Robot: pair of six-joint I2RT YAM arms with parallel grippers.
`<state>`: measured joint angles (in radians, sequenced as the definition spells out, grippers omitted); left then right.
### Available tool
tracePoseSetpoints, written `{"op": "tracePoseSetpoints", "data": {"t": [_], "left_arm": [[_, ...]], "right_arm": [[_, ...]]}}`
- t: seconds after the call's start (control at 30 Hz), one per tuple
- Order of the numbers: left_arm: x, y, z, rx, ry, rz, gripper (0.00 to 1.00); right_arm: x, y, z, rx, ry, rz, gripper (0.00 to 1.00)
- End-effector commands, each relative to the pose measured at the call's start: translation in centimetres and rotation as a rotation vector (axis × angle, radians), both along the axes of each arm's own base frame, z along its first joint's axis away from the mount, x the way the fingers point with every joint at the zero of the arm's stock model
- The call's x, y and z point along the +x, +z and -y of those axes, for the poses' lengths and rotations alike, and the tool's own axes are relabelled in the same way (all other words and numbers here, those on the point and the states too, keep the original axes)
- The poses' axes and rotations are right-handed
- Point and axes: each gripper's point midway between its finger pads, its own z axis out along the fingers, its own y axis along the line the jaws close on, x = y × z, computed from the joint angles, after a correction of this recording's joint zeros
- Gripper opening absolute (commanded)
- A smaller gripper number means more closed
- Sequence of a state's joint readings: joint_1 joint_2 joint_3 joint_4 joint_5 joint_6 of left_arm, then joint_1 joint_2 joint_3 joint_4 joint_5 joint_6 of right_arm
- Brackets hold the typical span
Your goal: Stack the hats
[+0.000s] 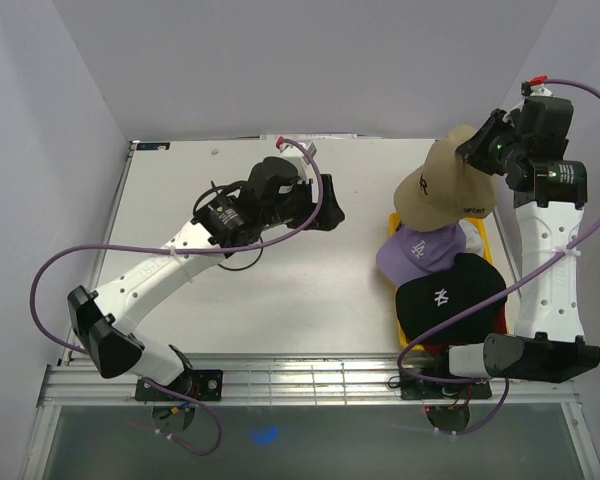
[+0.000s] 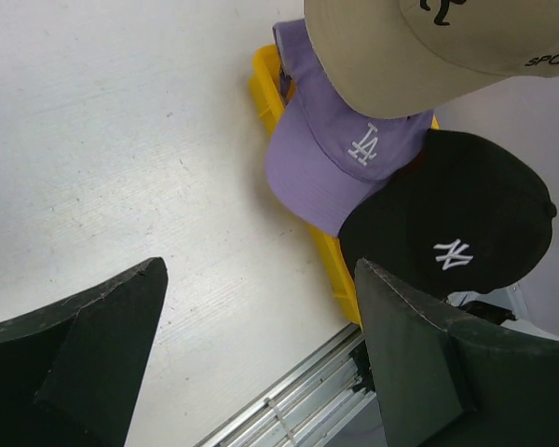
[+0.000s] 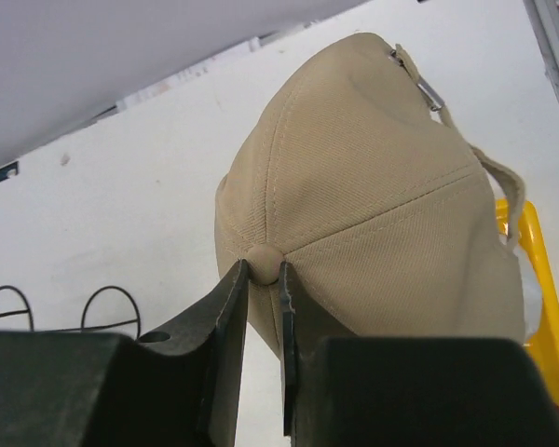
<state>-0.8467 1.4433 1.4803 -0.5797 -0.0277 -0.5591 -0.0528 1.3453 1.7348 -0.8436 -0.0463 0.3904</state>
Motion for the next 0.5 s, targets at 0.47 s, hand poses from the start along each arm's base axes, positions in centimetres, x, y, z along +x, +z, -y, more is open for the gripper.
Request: {"op": "tracePoseSetpoints", "data": {"t": [0.47], "left_arm": [[-0.9,21.6,-10.7,-0.27,0.358,0.367,0.91]], "right_arm": [[-0.8,11.4,-15.8,0.158,0.571,0.288,0.08]]}}
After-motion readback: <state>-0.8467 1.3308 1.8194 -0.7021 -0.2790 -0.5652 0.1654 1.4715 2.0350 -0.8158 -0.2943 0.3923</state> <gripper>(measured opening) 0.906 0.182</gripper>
